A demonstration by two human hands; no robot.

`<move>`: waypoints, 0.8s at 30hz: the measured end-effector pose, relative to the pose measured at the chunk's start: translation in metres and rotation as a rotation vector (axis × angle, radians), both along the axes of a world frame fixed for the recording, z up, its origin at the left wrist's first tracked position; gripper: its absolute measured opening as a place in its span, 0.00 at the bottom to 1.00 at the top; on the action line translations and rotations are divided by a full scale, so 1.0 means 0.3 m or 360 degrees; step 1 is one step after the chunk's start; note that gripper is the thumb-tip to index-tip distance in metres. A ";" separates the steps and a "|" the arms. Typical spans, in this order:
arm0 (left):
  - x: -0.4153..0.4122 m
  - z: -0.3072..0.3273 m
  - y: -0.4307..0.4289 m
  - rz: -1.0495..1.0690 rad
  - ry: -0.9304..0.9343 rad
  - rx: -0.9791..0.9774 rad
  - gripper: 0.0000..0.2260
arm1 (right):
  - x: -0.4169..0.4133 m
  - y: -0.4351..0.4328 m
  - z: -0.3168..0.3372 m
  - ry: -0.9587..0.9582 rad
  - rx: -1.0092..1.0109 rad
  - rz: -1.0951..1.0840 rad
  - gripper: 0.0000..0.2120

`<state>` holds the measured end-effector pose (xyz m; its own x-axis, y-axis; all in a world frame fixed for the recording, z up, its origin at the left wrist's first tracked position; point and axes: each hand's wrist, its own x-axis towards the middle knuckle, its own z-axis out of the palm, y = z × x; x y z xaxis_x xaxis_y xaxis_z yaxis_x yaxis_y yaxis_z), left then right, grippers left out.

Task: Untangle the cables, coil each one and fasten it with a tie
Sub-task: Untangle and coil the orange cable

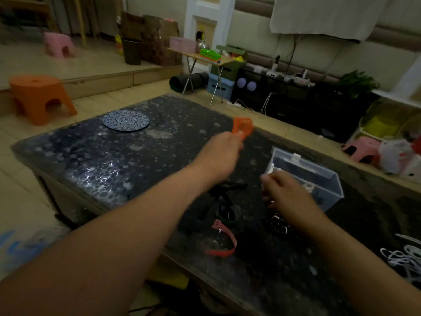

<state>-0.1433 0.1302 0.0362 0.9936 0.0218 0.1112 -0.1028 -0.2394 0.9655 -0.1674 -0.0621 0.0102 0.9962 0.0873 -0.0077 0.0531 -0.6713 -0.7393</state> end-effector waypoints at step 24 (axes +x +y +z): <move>0.001 -0.033 -0.062 -0.0157 0.0277 -0.0351 0.10 | 0.047 -0.114 0.004 0.0272 0.0830 -0.0324 0.08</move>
